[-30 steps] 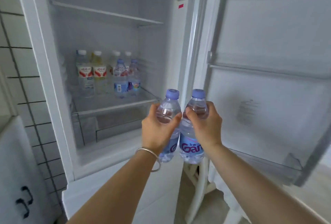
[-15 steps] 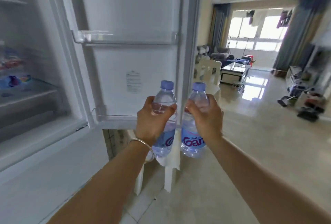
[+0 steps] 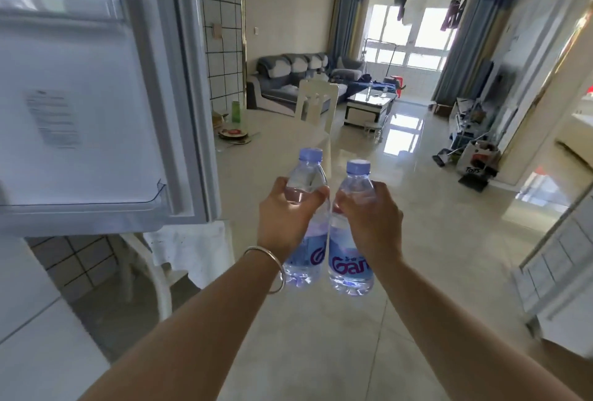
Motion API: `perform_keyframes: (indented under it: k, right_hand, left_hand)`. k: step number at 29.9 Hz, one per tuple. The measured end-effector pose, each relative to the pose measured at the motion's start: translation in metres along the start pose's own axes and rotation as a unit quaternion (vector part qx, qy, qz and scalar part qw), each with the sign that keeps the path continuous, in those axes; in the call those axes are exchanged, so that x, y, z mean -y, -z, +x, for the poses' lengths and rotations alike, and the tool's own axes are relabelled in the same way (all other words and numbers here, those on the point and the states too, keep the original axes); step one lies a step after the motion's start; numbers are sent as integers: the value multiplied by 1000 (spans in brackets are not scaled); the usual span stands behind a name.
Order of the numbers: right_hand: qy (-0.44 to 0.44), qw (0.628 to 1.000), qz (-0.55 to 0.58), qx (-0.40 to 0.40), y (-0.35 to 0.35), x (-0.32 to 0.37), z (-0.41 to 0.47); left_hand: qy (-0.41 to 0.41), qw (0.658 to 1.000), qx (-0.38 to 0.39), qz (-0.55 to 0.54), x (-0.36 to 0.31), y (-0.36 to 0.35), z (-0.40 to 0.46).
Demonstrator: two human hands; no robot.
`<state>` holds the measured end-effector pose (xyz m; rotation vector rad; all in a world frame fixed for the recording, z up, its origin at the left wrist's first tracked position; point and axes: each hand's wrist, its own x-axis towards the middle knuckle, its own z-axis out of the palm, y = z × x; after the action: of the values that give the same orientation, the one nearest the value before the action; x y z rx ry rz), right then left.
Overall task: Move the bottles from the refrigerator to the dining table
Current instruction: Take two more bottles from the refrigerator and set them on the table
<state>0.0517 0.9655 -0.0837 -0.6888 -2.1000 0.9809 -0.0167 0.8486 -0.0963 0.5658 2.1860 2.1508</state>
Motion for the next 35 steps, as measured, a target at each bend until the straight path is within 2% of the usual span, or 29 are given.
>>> perform_keyframes:
  k: [6, 15, 19, 26, 31, 35]
  right_hand:
    - [10, 1000, 3, -2, -46, -34, 103]
    - [20, 998, 30, 41, -152, -39, 289]
    - [24, 995, 39, 85, -206, -42, 361]
    - [50, 979, 93, 174, -308, -40, 474]
    - [89, 951, 109, 277, -385, -29, 544]
    - [111, 929, 114, 334, -453, -19, 565]
  left_hand:
    - [2, 1000, -26, -13, 30, -47, 101]
    - [16, 996, -83, -39, 65, -75, 305]
    - [23, 991, -124, -49, 81, -81, 382]
    - [14, 977, -213, 4, 118, -74, 501]
    - [33, 948, -313, 38, 139, -51, 569]
    - [57, 929, -360, 64, 170, -15, 606]
